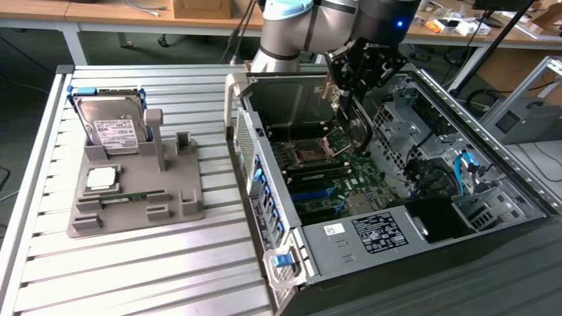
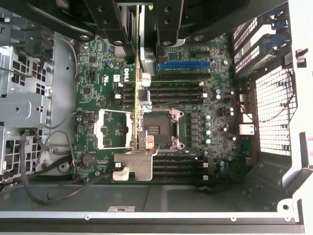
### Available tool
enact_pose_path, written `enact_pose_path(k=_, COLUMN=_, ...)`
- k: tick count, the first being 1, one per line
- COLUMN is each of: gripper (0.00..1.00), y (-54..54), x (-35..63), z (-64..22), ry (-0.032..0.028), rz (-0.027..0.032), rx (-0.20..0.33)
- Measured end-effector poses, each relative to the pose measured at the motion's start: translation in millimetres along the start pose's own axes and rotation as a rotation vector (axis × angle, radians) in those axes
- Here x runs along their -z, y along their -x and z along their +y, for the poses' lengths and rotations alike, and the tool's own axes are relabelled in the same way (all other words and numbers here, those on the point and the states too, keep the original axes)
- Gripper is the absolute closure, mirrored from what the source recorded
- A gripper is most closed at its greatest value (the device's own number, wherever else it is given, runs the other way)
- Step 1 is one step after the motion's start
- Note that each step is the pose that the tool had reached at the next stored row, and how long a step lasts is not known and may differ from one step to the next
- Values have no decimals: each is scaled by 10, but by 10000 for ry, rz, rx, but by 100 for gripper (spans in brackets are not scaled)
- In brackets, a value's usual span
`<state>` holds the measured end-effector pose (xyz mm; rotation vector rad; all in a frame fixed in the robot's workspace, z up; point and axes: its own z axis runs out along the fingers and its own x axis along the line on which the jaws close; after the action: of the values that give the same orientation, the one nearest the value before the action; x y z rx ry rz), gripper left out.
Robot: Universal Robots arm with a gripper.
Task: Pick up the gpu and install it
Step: 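Pick up the gpu and move the gpu toward the slot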
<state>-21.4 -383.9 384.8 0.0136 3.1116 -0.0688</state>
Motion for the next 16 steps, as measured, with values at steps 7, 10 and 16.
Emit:
enact_pose_path(k=7, gripper=73, y=53, x=-52, z=-18, ry=-2, rz=1, rx=-1)
enact_pose_path(k=10, gripper=73, y=72, x=-68, z=-23, ry=-3, rz=1, rx=0)
enact_pose_path(k=16, gripper=73, y=133, x=-98, z=-27, ry=-4, rz=0, rx=-1)
